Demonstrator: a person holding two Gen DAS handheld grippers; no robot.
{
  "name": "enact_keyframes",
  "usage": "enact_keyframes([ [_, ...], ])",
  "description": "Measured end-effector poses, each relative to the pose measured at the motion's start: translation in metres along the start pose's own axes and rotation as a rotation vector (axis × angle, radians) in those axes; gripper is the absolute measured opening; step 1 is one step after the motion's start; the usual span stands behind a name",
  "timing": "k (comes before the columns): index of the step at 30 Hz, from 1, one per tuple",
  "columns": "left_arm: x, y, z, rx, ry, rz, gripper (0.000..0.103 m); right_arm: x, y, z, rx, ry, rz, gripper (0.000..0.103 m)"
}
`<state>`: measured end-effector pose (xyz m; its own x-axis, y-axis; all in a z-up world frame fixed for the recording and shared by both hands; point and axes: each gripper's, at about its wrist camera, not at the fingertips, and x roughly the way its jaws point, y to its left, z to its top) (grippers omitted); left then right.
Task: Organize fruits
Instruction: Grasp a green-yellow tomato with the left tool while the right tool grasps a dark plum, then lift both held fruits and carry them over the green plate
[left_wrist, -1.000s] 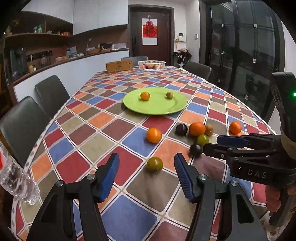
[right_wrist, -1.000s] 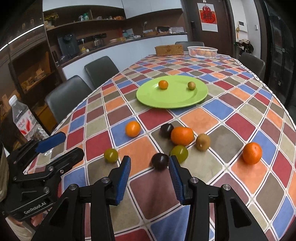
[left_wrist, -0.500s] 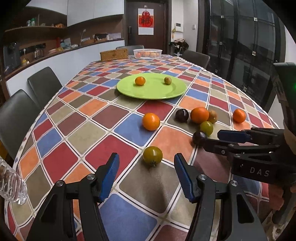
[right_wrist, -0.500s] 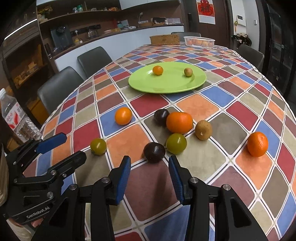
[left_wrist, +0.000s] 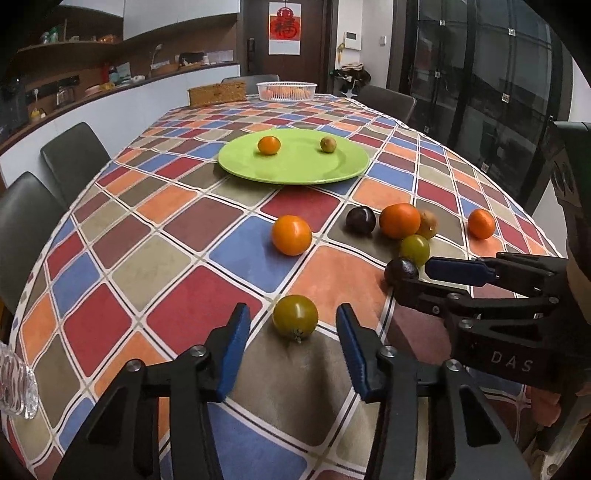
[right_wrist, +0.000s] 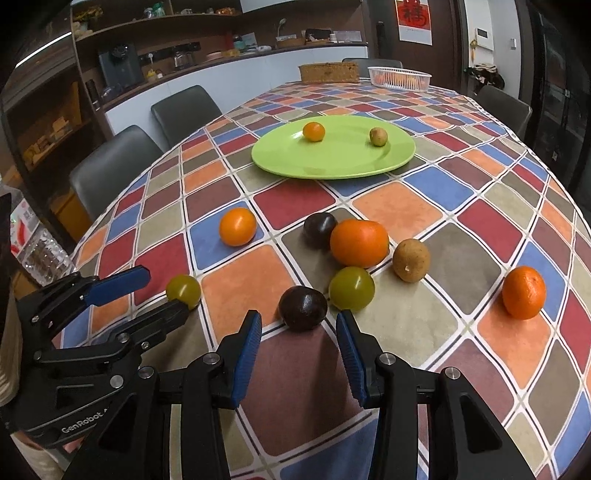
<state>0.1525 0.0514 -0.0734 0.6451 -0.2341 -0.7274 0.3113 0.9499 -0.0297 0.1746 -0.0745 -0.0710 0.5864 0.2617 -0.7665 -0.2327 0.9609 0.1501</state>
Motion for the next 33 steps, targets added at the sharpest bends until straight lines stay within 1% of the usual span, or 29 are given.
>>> enact_keyframes([
  [6,0.008,0.0,0.001,-0.007,0.027,-0.021,0.037,0.005,0.002,0.002,-0.013,0.005,-0.001,0.042],
  [8,0.01,0.001,0.001,-0.016,0.033,-0.028,0.032,0.007,0.003,0.003,-0.015,0.009,0.003,0.04],
  [11,0.012,0.003,0.001,-0.027,0.038,-0.032,0.03,0.009,0.005,0.003,-0.024,0.007,-0.006,0.038],
  [13,0.013,0.003,0.001,-0.032,0.04,-0.035,0.028,0.01,0.005,0.003,-0.026,0.006,-0.009,0.035],
  [16,0.014,0.004,0.001,-0.035,0.043,-0.038,0.028,0.012,0.005,0.004,-0.03,0.01,-0.02,0.031],
  [23,0.009,0.001,0.003,-0.039,0.035,-0.044,0.027,0.01,0.003,0.003,-0.028,0.011,-0.002,0.031],
  [33,-0.015,-0.006,0.004,-0.039,-0.007,-0.03,0.027,-0.009,0.01,0.003,-0.05,-0.031,0.033,0.03],
])
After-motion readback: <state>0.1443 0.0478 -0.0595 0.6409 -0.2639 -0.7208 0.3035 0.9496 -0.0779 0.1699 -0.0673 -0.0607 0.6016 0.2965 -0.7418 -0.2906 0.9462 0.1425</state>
